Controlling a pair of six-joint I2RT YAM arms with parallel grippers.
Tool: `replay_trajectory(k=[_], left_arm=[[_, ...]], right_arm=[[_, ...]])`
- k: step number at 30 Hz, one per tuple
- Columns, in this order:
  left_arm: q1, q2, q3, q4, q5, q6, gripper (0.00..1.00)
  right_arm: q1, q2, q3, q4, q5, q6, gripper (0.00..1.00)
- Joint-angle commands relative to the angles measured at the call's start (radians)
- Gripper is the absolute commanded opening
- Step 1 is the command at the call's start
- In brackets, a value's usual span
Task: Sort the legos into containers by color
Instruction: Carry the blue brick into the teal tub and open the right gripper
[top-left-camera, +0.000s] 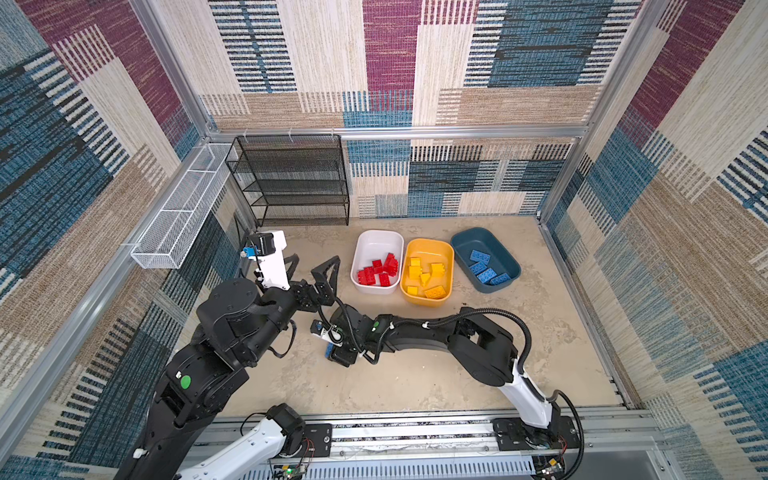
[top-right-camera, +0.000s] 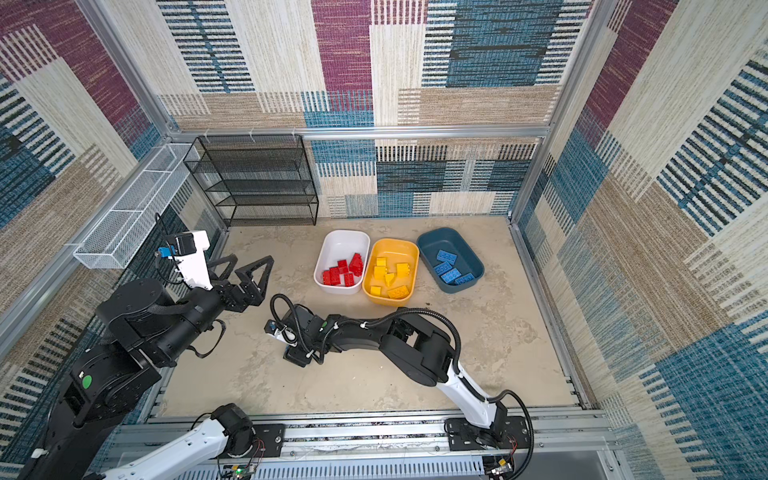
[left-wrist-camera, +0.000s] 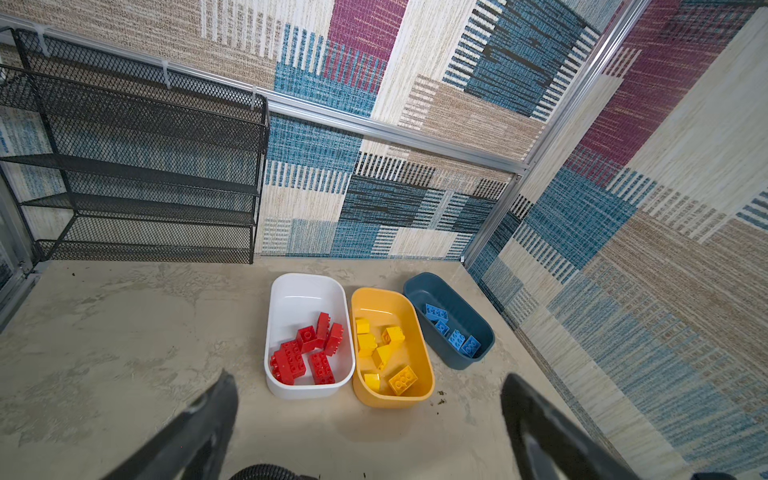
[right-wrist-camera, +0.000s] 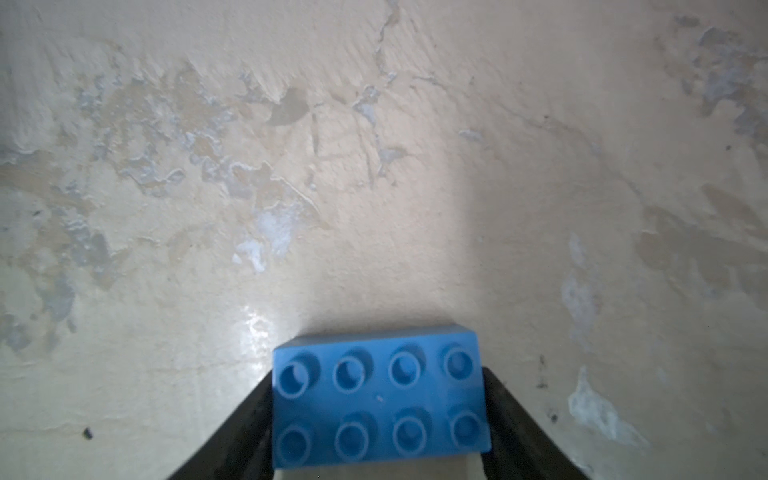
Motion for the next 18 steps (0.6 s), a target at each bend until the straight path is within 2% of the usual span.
replay_trajectory(k=[1, 4, 9, 14, 18], left_arm=[[0.0, 0.001, -0.011, 0.012, -0.006, 0.015, 0.99], [0.001, 0.002, -0.069, 0.04, -0.023, 0.02, 1.0], [0.002, 0.013, -0.195, 0.065, -0.103, 0.01, 0.99], [0.002, -0.026, -0.306, 0.094, -0.112, -0.044, 0.99], [0.003, -0.05, -0.393, 0.063, -0.069, -0.115, 0.99]], right_arm=[[-0.001, -0.034, -0.021, 0.048, 0.014, 0.036, 0.65], [-0.014, -0.09, -0.072, 0.078, 0.025, 0.092, 0.59], [-0.062, -0.257, -0.239, 0.115, 0.074, 0.202, 0.57], [-0.187, -0.487, -0.451, 0.107, 0.072, 0.336, 0.56], [-0.313, -0.637, -0.515, 0.049, 0.085, 0.405, 0.57]])
